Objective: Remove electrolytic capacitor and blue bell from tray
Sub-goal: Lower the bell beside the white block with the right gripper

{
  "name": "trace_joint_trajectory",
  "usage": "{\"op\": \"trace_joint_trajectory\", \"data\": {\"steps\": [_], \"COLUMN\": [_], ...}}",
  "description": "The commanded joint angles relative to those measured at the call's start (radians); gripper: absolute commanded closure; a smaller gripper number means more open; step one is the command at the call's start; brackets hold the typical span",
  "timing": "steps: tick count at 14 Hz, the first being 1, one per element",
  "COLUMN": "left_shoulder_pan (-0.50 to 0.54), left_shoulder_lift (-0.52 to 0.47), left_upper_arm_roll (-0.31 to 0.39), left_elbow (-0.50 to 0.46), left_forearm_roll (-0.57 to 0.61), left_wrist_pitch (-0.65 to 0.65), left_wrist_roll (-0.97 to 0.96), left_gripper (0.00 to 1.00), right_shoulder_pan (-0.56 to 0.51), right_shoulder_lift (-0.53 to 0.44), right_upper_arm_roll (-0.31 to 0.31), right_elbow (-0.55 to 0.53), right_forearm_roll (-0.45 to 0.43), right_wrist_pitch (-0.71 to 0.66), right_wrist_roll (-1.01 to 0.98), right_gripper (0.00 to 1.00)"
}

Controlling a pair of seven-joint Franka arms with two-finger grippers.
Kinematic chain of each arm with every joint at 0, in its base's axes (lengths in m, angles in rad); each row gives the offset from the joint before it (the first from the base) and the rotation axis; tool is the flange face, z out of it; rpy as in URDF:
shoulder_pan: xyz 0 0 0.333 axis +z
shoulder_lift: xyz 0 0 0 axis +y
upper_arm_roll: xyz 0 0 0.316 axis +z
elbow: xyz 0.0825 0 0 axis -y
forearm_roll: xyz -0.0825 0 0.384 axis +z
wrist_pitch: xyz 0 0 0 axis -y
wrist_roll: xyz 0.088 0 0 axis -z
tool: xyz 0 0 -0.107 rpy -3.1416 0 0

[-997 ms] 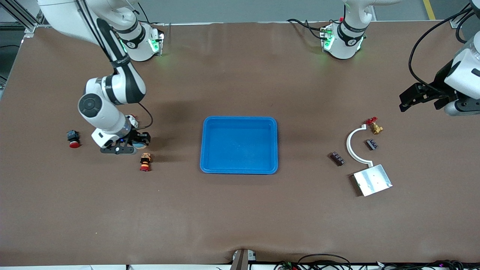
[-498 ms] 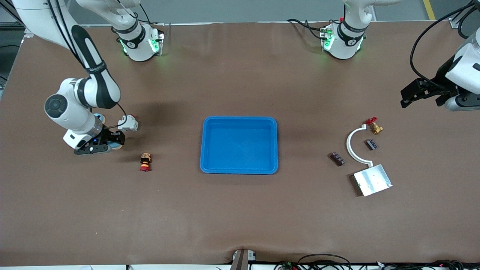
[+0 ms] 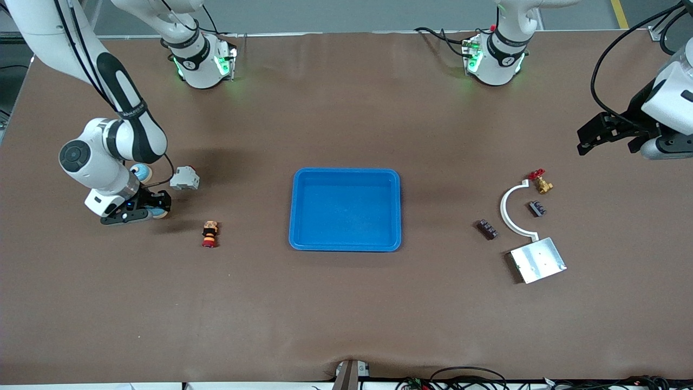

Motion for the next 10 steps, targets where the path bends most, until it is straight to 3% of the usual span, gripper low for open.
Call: {"op": "trace_joint_trajectory", "data": {"steps": [1,10], "left_shoulder_pan": [-0.002,-0.008], "left_shoulder_lift": [-0.026,-0.018], "left_upper_arm_roll": [0.008,0.003], "left_elbow": [-0.008,0.019], "left_forearm_roll": [-0.007,-0.007], "left_wrist_pitch": [-0.013,-0.049], "left_wrist_roll": [0.005,0.019], "left_gripper": [0.0,0.0], "right_shoulder_pan": [-0.026,-0.016], "right_shoulder_lift": [0.005,0.025], "right_upper_arm_roll": [0.023,0.074], "right_elbow": [0.003,0.02], "right_forearm_roll": [0.013,0.151], "right_wrist_pitch": [0.013,0.011], "right_wrist_roll": [-0.022,-0.022], "right_gripper": [1.0,1.0]}}
